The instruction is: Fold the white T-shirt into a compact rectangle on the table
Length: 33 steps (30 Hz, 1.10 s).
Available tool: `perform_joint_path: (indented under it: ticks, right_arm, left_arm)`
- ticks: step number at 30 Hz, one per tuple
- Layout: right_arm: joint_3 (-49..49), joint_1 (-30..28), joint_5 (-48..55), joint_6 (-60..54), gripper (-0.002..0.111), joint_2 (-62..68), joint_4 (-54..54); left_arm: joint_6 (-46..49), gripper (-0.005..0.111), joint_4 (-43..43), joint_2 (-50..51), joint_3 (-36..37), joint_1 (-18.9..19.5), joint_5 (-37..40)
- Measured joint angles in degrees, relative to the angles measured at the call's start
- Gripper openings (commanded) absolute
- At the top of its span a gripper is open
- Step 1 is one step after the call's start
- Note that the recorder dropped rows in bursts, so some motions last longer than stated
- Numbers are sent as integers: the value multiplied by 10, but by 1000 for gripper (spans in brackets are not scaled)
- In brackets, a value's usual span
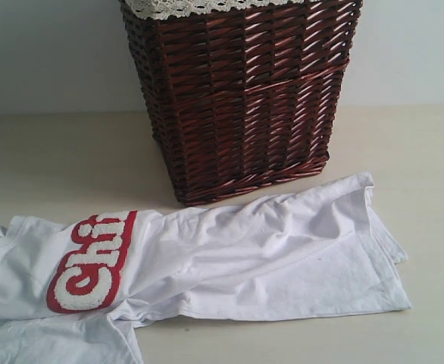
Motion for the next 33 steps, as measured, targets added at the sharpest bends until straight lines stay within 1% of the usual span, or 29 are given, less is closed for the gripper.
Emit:
perform_joint_path:
  ticks: [3,4,7,8,11,12,14,17,19,25,28,31,33]
  right_arm:
    - [2,0,-26,-4,0,0,0]
    - [7,0,-32,-8,0,0,0]
    - [32,0,-35,-35,0,0,0]
    - [45,0,-35,-56,0,0,0]
    - [73,0,-31,-130,0,0,29]
    - [75,0,-28,-152,0,0,40]
    - [77,0,-20,-182,0,0,67]
    - [77,0,-18,-201,0,0,85]
    - [77,0,-18,-205,0,0,89]
    - [77,0,-16,-212,0,0,91]
    - [73,0,-22,-212,0,0,110]
    - [72,0,-38,-233,0,13,185]
    - [72,0,-61,-284,0,45,252]
  left_arm:
    - [0,49,-2,0,0,-59,0]
    - [0,49,-4,0,0,-88,0]
    - [0,49,-11,0,0,-152,-1]
    - [0,49,-15,0,0,-169,-1]
    - [0,49,-10,0,0,-197,0]
    - [0,49,-1,0,0,-200,0]
    - [0,49,43,0,0,-201,-7]
    - [0,49,131,0,0,-201,-17]
    - [0,49,155,0,0,-201,-20]
    - [0,49,169,0,0,-201,-20]
    - [0,49,169,0,0,-201,-20]
    - [0,49,169,0,0,-201,-20]
    - [0,49,169,0,0,-201,-20]
